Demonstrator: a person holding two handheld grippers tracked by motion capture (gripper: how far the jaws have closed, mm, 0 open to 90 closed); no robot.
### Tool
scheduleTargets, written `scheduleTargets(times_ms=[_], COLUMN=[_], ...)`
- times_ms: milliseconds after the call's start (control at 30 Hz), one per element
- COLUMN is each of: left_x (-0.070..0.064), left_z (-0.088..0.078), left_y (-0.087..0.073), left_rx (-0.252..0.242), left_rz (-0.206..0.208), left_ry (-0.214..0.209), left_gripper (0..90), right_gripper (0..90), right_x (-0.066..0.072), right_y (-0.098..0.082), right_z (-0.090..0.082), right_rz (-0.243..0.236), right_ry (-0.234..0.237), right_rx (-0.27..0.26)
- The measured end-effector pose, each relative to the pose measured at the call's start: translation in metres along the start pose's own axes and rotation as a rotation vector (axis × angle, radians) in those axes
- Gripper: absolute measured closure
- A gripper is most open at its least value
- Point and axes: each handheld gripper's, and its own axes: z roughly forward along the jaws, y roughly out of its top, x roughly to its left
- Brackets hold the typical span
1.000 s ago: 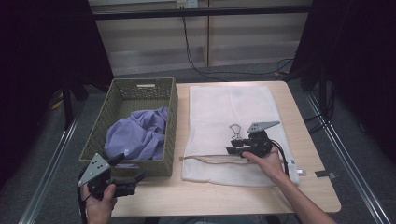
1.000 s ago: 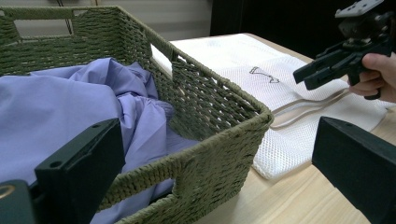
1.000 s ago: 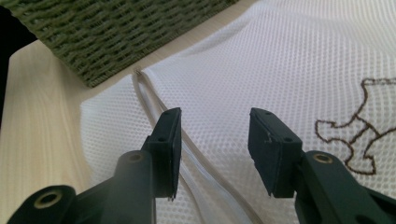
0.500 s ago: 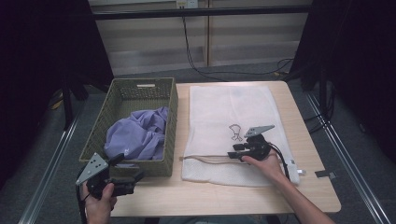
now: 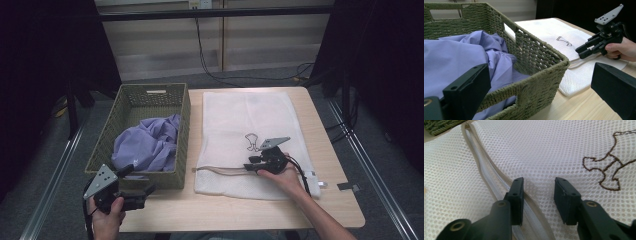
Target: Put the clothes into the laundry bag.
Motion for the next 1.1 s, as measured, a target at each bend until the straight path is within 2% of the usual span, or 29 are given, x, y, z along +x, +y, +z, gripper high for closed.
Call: scheduleTargets(times_ms=[167, 200, 267, 500, 533, 733, 900, 1033, 1100], left_x=[-0.001, -0.001, -0.001, -0.001, -0.001, -0.001, -0.001, -0.001, 0.0], left_z=[0.0, 0.0, 0.0, 0.0, 0.0, 0.0, -0.001, -0.001, -0.001], left_y=[0.0, 0.0, 0.0, 0.0, 0.0, 0.001, 0.001, 0.001, 0.001], left_rx=[0.0, 0.0, 0.0, -0.002, -0.001, 0.0, 0.0, -0.005, -0.004], left_rz=[0.004, 0.004, 0.006, 0.006, 0.009, 0.013, 0.008, 0.009, 0.008], left_ry=[0.003, 0.003, 0.003, 0.001, 0.004, 0.005, 0.01, 0.008, 0.009], left_gripper=[2.3, 2.3, 2.3, 2.3, 2.3, 2.3, 2.3, 2.3, 2.3], right_gripper=[68.3, 72.0, 76.7, 81.9, 84.9, 88.2, 87.0, 76.2, 74.9], right_x=[0.0, 0.0, -0.002, -0.004, -0.004, -0.005, -0.005, -0.003, -0.002], right_y=[0.0, 0.0, 0.0, 0.0, 0.0, 0.0, 0.001, -0.001, -0.001], right_z=[0.0, 0.0, 0.0, 0.001, 0.0, 0.0, -0.001, -0.009, -0.011], right_rz=[0.001, 0.005, 0.021, 0.047, 0.055, 0.063, 0.072, 0.072, 0.069], right_ry=[-0.01, -0.018, 0.001, 0.006, 0.007, 0.017, 0.017, 0.043, 0.046], right_rx=[-0.003, -0.002, -0.006, -0.006, -0.004, -0.003, -0.004, -0.02, -0.022])
